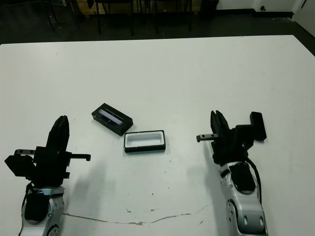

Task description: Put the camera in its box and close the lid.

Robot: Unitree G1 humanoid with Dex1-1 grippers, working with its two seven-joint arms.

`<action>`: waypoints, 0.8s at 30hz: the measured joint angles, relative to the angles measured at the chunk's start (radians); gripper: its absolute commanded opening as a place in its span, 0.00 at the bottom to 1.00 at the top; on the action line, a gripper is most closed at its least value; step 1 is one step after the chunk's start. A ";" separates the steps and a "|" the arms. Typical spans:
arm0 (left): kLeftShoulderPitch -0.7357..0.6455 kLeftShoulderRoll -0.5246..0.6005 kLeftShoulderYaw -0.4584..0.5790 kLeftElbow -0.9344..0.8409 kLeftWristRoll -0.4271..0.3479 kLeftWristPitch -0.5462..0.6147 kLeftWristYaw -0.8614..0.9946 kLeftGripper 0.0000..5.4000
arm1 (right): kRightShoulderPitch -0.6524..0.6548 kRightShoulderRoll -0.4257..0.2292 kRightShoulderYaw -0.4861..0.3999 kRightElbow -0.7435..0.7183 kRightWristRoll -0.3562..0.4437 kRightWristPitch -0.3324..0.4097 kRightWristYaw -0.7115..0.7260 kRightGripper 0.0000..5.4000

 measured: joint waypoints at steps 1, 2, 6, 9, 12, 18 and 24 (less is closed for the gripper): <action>0.000 0.000 -0.003 0.000 -0.001 0.000 -0.001 0.00 | 0.007 0.000 -0.001 0.001 0.003 -0.005 0.008 0.00; 0.000 0.000 -0.007 -0.001 -0.002 0.000 -0.003 0.00 | 0.008 0.000 -0.002 0.001 0.004 -0.007 0.011 0.00; 0.000 0.000 -0.013 -0.003 -0.005 0.009 -0.005 0.00 | 0.003 0.000 -0.002 0.000 0.003 0.006 0.009 0.00; -0.001 0.000 -0.014 -0.002 -0.007 0.013 -0.006 0.00 | -0.013 0.000 -0.003 0.004 0.003 0.013 0.008 0.00; -0.001 0.000 -0.015 -0.002 -0.006 0.019 -0.006 0.00 | -0.023 0.000 -0.004 0.004 0.004 0.013 0.011 0.00; 0.001 -0.007 -0.027 -0.001 -0.006 0.021 -0.004 0.00 | 0.010 -0.008 -0.056 -0.036 0.014 -0.036 0.026 0.00; 0.003 -0.008 -0.032 0.011 -0.006 0.007 -0.004 0.00 | 0.013 -0.045 -0.140 -0.090 -0.004 -0.063 -0.002 0.02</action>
